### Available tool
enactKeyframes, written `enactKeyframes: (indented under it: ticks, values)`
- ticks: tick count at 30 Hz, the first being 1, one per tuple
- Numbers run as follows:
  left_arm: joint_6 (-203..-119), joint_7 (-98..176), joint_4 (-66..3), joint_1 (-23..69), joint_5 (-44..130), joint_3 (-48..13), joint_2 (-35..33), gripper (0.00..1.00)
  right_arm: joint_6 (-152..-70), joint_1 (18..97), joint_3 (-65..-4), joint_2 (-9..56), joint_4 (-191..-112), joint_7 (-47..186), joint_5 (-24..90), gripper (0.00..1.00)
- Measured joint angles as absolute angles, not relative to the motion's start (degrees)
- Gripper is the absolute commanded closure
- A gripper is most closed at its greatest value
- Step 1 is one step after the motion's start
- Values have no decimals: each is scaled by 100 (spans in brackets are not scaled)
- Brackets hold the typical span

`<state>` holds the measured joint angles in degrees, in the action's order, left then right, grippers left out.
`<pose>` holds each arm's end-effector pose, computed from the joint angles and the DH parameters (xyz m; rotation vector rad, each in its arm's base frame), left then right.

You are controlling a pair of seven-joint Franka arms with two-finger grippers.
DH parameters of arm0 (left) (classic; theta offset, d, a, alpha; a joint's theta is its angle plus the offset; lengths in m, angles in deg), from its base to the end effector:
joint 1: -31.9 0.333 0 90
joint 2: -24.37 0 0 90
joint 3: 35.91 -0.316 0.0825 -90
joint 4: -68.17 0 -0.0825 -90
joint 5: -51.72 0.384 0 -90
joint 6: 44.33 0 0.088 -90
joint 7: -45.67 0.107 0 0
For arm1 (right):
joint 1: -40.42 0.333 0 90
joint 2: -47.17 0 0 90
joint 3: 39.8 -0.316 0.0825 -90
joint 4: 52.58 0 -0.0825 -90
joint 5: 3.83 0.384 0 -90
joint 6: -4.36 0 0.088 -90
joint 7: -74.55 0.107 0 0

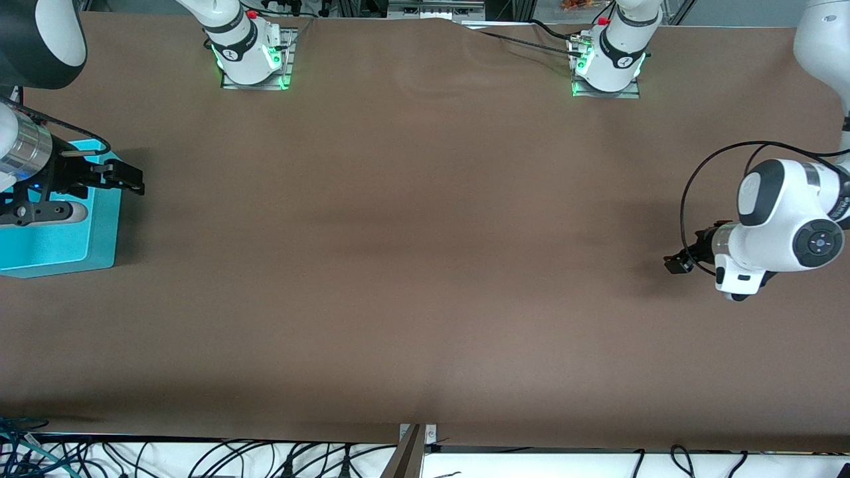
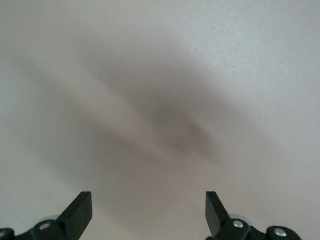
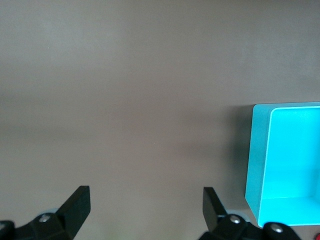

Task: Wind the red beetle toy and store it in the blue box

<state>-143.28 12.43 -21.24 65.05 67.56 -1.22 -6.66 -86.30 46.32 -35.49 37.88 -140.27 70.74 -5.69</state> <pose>0.6487 0.0608 0.3539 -2.9750 -0.7565 0.4214 0.5990 0.0164 0.5511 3.0908 0.1496 -0.1714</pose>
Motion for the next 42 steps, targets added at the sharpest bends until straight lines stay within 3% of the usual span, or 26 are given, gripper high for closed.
enactKeyframes:
  ticks: [18, 42]
  values:
    - [-14071, 2618, -915, 6516, 6503, -134, -655, 0, -8630, 4631, -3545, 3743, -14027, 7075, -569, 0]
    - [-14035, 3991, -708, 6535, 6945, -128, -597, 0, -8546, 4596, -3429, 3784, -14001, 7074, -571, 0]
